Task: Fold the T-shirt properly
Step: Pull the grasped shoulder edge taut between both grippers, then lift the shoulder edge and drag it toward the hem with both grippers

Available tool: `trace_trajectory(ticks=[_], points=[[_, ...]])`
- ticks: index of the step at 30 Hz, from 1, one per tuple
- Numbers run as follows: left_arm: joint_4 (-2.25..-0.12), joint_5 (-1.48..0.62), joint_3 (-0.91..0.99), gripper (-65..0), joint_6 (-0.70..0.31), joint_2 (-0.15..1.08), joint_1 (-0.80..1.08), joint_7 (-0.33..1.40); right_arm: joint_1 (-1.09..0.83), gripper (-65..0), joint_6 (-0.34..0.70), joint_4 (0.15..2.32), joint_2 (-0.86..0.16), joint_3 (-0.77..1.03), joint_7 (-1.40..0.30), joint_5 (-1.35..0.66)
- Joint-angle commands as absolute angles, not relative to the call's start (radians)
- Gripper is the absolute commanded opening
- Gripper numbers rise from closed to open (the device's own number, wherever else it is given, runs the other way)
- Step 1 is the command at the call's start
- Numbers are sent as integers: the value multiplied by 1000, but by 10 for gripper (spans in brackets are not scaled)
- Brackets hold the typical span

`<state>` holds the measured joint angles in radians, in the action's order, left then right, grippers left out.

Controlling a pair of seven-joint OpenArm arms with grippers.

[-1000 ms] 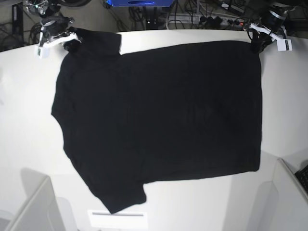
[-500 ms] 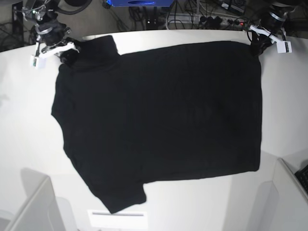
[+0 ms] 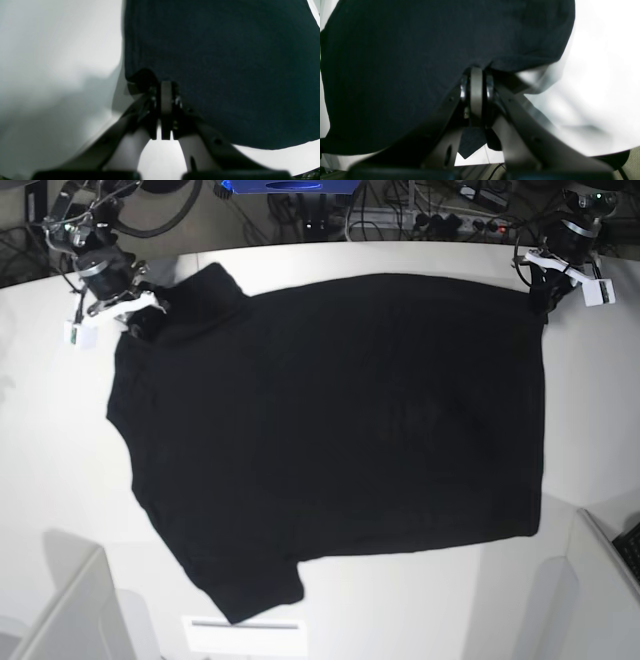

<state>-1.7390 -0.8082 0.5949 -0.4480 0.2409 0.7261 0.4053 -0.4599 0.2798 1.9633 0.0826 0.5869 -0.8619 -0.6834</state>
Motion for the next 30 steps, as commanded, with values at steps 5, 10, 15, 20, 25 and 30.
trace_trajectory(ticks=[5, 10, 15, 20, 25, 30], points=[[-1758, -822, 604, -650, -456, 251, 734, 384, -441, -650, 285, 1982, 79, 590, -857, -699], [-1759, -823, 605, -650, -456, 251, 742, 384, -426, -650, 285, 1980, 74, 588, -857, -697], [-1837, -825, 694, -650, -456, 208, 743, 386, -397, -650, 285, 1979, 74, 588, -857, -697], [-1888, -819, 725, -650, -455, 194, 736, 387, -335, -650, 283, 1977, 74, 588, -872, -694], [-1885, -817, 725, -650, -453, 194, 734, 387, -255, -650, 283, 1975, 74, 590, -949, -690], [-1885, -817, 728, -650, -450, 194, 730, 387, -183, -650, 280, 1959, 74, 590, -983, -688]])
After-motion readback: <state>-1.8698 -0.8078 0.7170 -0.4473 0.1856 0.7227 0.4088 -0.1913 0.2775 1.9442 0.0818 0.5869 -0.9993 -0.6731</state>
